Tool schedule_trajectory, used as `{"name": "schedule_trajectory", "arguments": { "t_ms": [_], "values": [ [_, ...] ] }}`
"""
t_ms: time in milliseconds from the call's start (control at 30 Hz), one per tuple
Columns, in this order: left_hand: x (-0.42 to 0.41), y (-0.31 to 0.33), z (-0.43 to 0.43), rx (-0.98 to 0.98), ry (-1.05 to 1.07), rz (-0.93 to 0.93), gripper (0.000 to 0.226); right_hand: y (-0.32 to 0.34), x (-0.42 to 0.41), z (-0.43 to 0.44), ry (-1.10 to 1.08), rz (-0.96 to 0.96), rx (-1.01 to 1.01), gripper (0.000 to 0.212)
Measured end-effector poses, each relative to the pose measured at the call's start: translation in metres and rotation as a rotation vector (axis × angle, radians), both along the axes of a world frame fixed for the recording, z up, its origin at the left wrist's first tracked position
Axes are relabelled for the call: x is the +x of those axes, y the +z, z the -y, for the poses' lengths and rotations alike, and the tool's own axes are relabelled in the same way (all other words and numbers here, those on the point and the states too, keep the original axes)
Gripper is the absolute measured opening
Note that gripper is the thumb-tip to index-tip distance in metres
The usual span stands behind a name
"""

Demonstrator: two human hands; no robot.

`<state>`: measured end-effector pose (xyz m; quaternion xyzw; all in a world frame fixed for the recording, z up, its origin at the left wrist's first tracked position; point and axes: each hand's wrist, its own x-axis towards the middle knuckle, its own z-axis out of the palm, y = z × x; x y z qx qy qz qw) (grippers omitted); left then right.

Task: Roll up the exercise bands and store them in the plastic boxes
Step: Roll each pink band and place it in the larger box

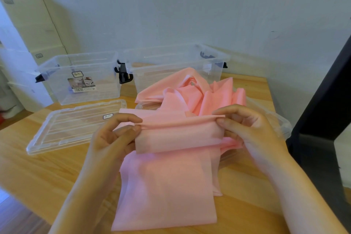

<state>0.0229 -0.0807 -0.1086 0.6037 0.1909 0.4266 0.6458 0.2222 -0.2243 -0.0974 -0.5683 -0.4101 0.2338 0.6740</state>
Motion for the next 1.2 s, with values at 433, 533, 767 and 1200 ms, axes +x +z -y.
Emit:
{"name": "schedule_trajectory", "arguments": {
  "t_ms": [433,533,767,1200],
  "values": [
    [0.0,-0.0011,-0.0005,0.017,0.073,-0.04,0.018,0.0055,-0.0051,0.0018,0.046,-0.042,0.007,0.01],
    [0.0017,-0.0013,0.0003,0.089,0.133,-0.101,0.018,0.002,-0.0038,-0.0007,0.002,0.006,0.001,0.01],
    [0.0012,-0.0024,-0.0021,0.065,0.163,-0.145,0.032,-0.002,-0.0015,-0.0022,-0.055,0.024,-0.055,0.013],
    [0.0029,-0.0037,-0.0018,0.117,0.048,-0.154,0.002,-0.0009,-0.0026,-0.0014,-0.009,0.052,-0.064,0.02]
  ]
}}
